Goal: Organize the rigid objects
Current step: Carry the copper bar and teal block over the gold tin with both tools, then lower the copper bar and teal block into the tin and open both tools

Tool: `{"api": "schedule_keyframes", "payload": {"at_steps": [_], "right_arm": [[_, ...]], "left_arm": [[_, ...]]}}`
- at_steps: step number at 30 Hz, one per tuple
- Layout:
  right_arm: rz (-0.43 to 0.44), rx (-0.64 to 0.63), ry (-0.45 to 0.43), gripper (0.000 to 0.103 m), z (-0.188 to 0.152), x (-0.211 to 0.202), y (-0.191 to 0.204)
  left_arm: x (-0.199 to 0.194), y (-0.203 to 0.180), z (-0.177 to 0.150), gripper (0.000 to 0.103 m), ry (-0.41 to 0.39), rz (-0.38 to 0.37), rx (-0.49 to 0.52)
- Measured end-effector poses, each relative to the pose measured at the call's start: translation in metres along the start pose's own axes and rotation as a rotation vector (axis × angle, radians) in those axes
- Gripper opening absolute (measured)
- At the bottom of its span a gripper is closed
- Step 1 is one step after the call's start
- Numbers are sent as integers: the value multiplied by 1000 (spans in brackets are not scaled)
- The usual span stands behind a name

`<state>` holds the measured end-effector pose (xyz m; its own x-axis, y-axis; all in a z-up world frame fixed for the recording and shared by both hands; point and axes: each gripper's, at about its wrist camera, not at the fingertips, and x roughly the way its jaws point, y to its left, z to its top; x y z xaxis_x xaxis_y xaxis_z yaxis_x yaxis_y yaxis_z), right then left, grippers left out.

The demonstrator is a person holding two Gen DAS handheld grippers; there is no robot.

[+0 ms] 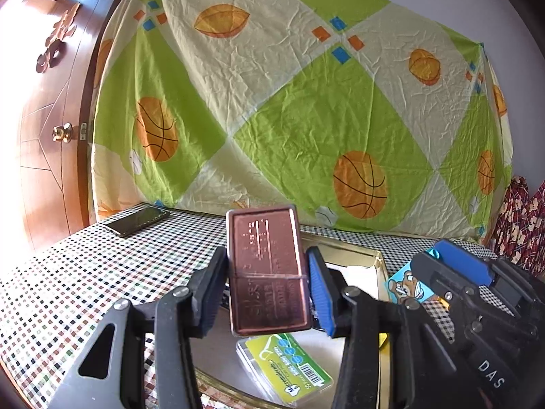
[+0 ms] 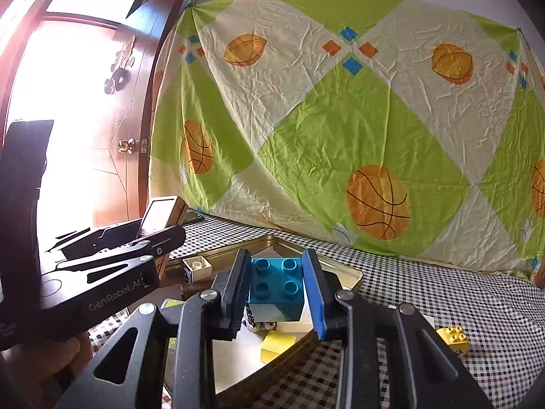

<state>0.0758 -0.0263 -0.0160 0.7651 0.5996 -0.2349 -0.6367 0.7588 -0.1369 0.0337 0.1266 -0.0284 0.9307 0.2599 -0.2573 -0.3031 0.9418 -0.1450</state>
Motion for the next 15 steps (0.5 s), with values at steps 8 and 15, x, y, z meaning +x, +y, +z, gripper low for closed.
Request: {"api": "schedule_keyframes", "payload": {"at_steps": [8, 15], "right_arm": [[63, 61, 123, 34, 6, 45, -1], [20, 69, 206, 34, 5, 75, -4]], "left_arm": [[35, 14, 8, 46, 135, 1, 5], [63, 12, 6, 47, 234, -17, 44]]}}
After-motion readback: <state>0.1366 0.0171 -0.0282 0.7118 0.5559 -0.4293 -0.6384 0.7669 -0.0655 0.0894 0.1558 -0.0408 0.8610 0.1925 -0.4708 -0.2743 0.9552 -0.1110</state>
